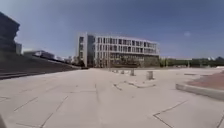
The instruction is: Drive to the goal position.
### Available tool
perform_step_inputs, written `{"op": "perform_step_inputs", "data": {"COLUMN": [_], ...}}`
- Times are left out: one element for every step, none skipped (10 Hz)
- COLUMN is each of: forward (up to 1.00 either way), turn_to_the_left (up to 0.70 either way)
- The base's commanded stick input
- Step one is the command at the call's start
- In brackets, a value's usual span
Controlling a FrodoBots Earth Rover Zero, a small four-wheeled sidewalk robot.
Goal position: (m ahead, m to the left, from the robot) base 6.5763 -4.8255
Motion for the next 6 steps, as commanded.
{"op": "perform_step_inputs", "data": {"forward": [0.7, 0.7, 0.7, 0.7, 0.7, 0.7], "turn_to_the_left": [0.01, 0.01, 0.01, 0.01, 0.01, 0.01]}}
